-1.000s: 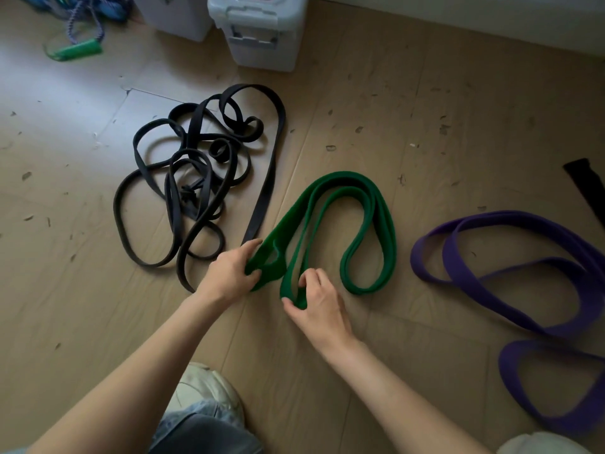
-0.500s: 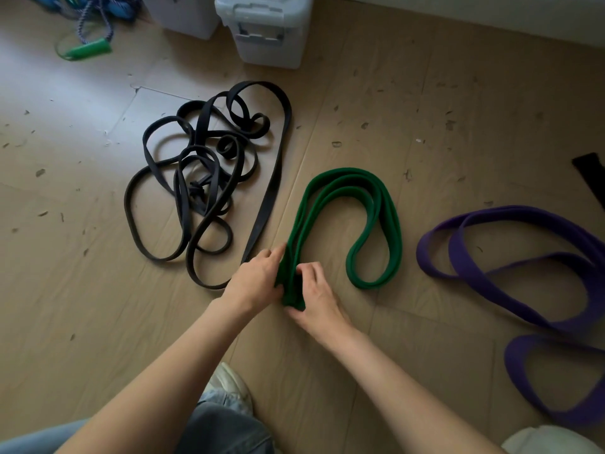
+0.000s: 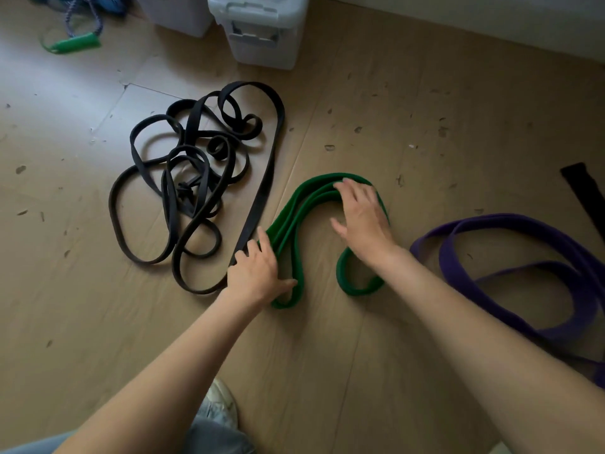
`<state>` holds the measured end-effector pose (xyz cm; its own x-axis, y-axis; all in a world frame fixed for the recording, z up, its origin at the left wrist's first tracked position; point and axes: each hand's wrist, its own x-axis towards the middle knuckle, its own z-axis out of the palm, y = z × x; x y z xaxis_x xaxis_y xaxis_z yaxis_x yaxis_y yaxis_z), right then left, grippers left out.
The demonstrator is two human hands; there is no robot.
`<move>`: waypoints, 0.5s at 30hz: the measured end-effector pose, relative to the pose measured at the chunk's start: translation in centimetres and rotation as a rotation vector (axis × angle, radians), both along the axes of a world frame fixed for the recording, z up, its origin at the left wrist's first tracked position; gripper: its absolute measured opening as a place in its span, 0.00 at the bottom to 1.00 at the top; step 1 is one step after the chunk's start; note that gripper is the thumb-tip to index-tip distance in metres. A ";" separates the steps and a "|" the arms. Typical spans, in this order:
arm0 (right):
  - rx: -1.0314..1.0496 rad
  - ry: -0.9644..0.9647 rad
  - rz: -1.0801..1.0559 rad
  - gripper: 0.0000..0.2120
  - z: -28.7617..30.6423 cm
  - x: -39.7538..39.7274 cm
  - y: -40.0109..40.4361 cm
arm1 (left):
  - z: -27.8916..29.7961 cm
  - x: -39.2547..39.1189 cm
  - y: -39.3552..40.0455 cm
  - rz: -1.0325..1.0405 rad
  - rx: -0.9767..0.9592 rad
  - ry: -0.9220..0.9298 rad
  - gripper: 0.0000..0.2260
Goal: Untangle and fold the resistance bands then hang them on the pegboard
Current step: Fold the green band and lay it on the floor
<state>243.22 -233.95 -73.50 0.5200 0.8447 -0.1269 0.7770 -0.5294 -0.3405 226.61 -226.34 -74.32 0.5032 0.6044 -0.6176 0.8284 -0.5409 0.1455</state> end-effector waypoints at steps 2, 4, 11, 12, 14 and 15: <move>-0.175 -0.084 0.138 0.34 -0.5 1.7 2.1 | -0.6 0.0 -0.9 -0.077 0.130 0.033 0.44; -0.279 -0.161 0.244 0.35 -1.1 2.6 4.0 | -0.9 -0.3 -1.0 -0.128 0.219 -0.026 0.38; -0.184 -0.213 -0.003 0.12 -1.5 5.7 6.9 | -1.3 0.9 -0.5 -0.050 0.118 -0.396 0.31; -0.204 -0.212 -0.049 0.12 -1.5 6.5 6.7 | -1.4 1.9 -0.3 -0.035 0.116 -0.427 0.30; -0.246 -0.131 -0.109 0.14 -1.6 7.6 6.2 | -1.5 3.7 0.1 -0.060 0.147 -0.413 0.29; -0.256 -0.064 -0.123 0.17 -1.5 7.7 5.8 | -1.6 4.1 0.2 -0.064 0.169 -0.391 0.29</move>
